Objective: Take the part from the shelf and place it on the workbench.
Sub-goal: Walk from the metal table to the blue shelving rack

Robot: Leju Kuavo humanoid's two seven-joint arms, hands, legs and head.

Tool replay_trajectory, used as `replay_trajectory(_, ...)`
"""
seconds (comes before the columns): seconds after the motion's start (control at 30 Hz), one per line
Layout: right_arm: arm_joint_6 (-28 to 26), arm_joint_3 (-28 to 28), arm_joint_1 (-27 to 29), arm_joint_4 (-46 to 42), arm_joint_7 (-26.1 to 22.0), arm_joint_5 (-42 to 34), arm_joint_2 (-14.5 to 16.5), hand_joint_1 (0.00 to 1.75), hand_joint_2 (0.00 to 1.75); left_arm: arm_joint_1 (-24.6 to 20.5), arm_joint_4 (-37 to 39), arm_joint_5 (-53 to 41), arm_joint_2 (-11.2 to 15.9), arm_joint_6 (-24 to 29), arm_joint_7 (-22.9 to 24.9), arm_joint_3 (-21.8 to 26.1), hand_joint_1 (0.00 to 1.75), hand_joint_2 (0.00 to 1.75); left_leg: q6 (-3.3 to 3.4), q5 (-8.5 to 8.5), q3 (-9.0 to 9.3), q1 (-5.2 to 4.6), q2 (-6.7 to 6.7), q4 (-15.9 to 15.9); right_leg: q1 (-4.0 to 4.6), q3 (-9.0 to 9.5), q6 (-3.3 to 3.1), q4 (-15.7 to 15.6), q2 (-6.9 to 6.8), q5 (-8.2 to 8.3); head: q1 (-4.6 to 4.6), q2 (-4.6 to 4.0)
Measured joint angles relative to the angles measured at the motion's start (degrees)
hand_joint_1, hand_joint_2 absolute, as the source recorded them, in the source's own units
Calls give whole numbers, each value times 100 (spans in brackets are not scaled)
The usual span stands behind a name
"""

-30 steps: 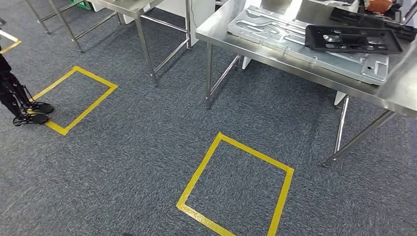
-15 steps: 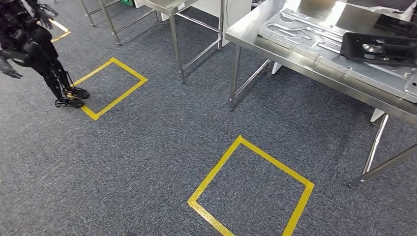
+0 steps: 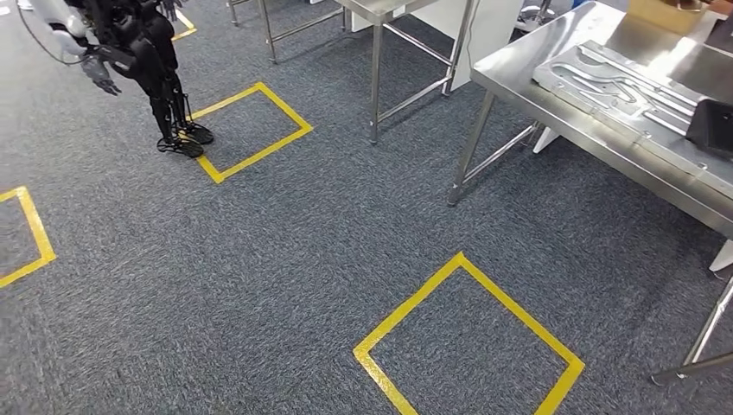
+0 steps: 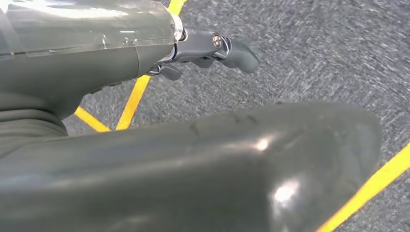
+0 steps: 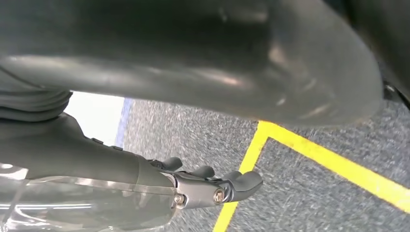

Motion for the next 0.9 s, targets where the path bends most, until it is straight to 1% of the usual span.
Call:
replay_trajectory(0.03, 13, 0, 14, 3, 13, 18, -1, 0, 0, 9, 0, 1, -1, 3, 11, 0, 0, 0, 2, 4, -7, -3, -81, 6, 1, -94, -2, 179, 17, -14, 0, 0)
replay_trajectory(0.07, 24, 0, 22, 6, 27, 34, -1, 0, 0, 21, 0, 0, -1, 5, 26, 1, 0, 0, -1, 7, -10, -6, -163, 14, 1, -93, -11, 153, 27, 76, 0, 0)
replay_trajectory(0.1, 34, 0, 26, 8, 43, 49, -1, 0, 0, 30, 0, -3, -1, 7, 44, 1, 0, 0, -6, 10, -11, -7, -249, 22, 1, 3, -27, -73, 47, 254, 0, 0)
replay_trajectory(0.13, 39, 0, 25, 9, 59, 58, -1, 0, 0, 33, 0, -6, -1, 1, 62, 2, 0, 0, -12, 13, -11, -7, -325, 30, 1, 174, -50, -447, 101, 474, 0, 0)
replay_trajectory(0.17, 43, 0, 21, 10, 72, 62, -4, 0, 0, 32, 0, -10, -5, -9, 79, 2, 0, 0, -27, 15, -17, -10, -393, 41, 2, 350, -83, -840, 241, 652, 0, 0)
replay_trajectory(0.2, 44, 0, 18, 11, 81, 66, -13, 0, 0, 27, 0, -15, -10, -27, 96, 2, 0, 0, -48, 18, -30, -14, -453, 52, 1, 484, -112, -1155, 369, 772, 0, 0)
replay_trajectory(0.23, 39, 0, 17, 12, 86, 66, -21, 0, 0, 21, 0, -17, -15, -50, 118, 2, 0, 0, -78, 24, -51, -12, -505, 61, 4, 559, -135, -1341, 464, 825, 0, 0)
replay_trajectory(0.27, 31, 0, 17, 13, 89, 65, -28, 0, 0, 17, 0, -19, -20, -82, 145, 3, 0, 0, -117, 31, -73, -5, -556, 63, 12, 580, -153, -1414, 514, 827, 0, 0)
replay_trajectory(0.3, 21, 0, 20, 14, 91, 64, -33, 0, 0, 13, 0, -16, -20, -126, 184, 5, 0, 0, -158, 44, -93, 7, -609, 53, 21, 581, -166, -1426, 466, 834, 0, 0)
replay_trajectory(0.33, 12, 0, 22, 14, 93, 64, -31, 0, 0, 12, 0, -8, -19, -176, 226, 9, 0, 0, -195, 52, -106, 14, -641, 48, 14, 589, -192, -1448, 406, 852, -1, 0)
replay_trajectory(0.37, 6, 0, 24, 14, 97, 63, -29, 0, 0, 13, 0, 3, -18, -228, 265, 13, 0, 0, -222, 33, -124, 14, -564, 77, 8, 605, -225, -1483, 346, 871, -1, 0)
replay_trajectory(0.4, 3, -1, 27, 14, 101, 64, -28, 0, 0, 10, 0, 14, -17, -269, 299, 15, 0, 0, -240, -28, -165, 9, -434, 162, -2, 622, -262, -1521, 281, 892, -2, 0)
replay_trajectory(0.43, 2, -1, 31, 15, 104, 64, -27, 0, 0, -3, 0, 22, -16, -296, 321, 17, 0, 0, -255, -170, -265, 4, -266, 386, -11, 635, -295, -1556, 200, 908, -3, 0)
replay_trajectory(0.47, 3, -2, 41, 15, 108, 65, -26, 0, 0, -22, 0, 26, -16, -318, 339, 18, 0, 0, -271, -367, -422, 8, -101, 730, -1, 640, -315, -1568, 110, 911, -3, 0)
replay_trajectory(0.5, 5, -2, 54, 16, 112, 67, -26, 0, 0, -43, 0, 27, -18, -337, 352, 19, 0, 0, -295, -567, -605, 17, -31, 1127, 5, 636, -327, -1567, 16, 909, -3, 0)
replay_trajectory(0.53, 10, -2, 66, 16, 120, 70, -26, 0, 0, -57, 0, 28, -20, -357, 364, 20, 0, 0, -322, -716, -764, 32, 5, 1484, 9, 630, -329, -1563, -86, 905, -3, 0)
replay_trajectory(0.57, 14, -2, 74, 17, 128, 80, -26, 0, 0, -59, 0, 30, -21, -376, 378, 25, 0, 0, -346, -751, -830, 47, 23, 1657, 10, 625, -326, -1559, -178, 901, -2, 0)
replay_trajectory(0.6, 17, -2, 76, 17, 134, 93, -26, 0, 0, -55, 0, 31, -21, -391, 391, 33, 0, 0, -367, -675, -776, 63, 46, 1596, 7, 622, -317, -1550, -259, 895, -2, 0)
replay_trajectory(0.63, 19, -2, 75, 18, 139, 107, -23, 0, 0, -51, 0, 32, -19, -404, 403, 43, 0, 0, -382, -517, -606, 79, 96, 1311, 2, 622, -301, -1537, -331, 884, -2, 0)
replay_trajectory(0.67, 20, -2, 73, 18, 143, 123, -21, 0, 0, -54, -1, 31, -16, -418, 415, 52, 0, 0, -391, -343, -363, 90, 205, 893, 1, 626, -275, -1515, -398, 868, -2, 0)
replay_trajectory(0.7, 20, -3, 70, 18, 146, 134, -20, 0, 0, -64, -1, 27, -15, -437, 424, 59, 0, 0, -381, -217, -152, 87, 321, 518, 10, 627, -240, -1488, -457, 845, -2, 0)
replay_trajectory(0.73, 20, -4, 69, 18, 149, 143, -18, 0, 0, -76, -1, 23, -14, -456, 432, 61, 0, 0, -352, -137, -4, 81, 399, 247, 21, 631, -202, -1465, -505, 826, -2, 0)
replay_trajectory(0.77, 20, -5, 64, 17, 151, 149, -18, 0, 0, -84, -2, 14, -14, -473, 445, 62, 0, 0, -314, -114, 58, 71, 437, 116, 36, 637, -164, -1449, -549, 813, -2, 0)
replay_trajectory(0.8, 20, -8, 59, 16, 152, 152, -17, 0, 0, -87, -1, 3, -14, -485, 460, 62, 0, 0, -267, -118, 41, 54, 399, 104, 41, 644, -129, -1446, -589, 809, -2, 0)
replay_trajectory(0.83, 21, -10, 52, 15, 154, 153, -14, 0, 0, -84, -2, -7, -13, -494, 482, 63, 0, 0, -222, -104, 25, 49, 334, 97, 32, 656, -96, -1451, -631, 810, -3, 0)
replay_trajectory(0.87, 21, -12, 46, 15, 155, 153, -11, 0, 0, -80, -2, -16, -12, -500, 512, 64, 0, 0, -182, -91, 19, 49, 286, 85, 15, 665, -55, -1441, -609, 793, -2, 0)
replay_trajectory(0.9, 22, -17, 43, 14, 155, 155, -9, 0, 0, -82, -2, -21, -11, -506, 546, 66, 0, 0, -142, -71, 14, 50, 232, 72, -8, 640, -22, -1367, -497, 719, -2, 0)
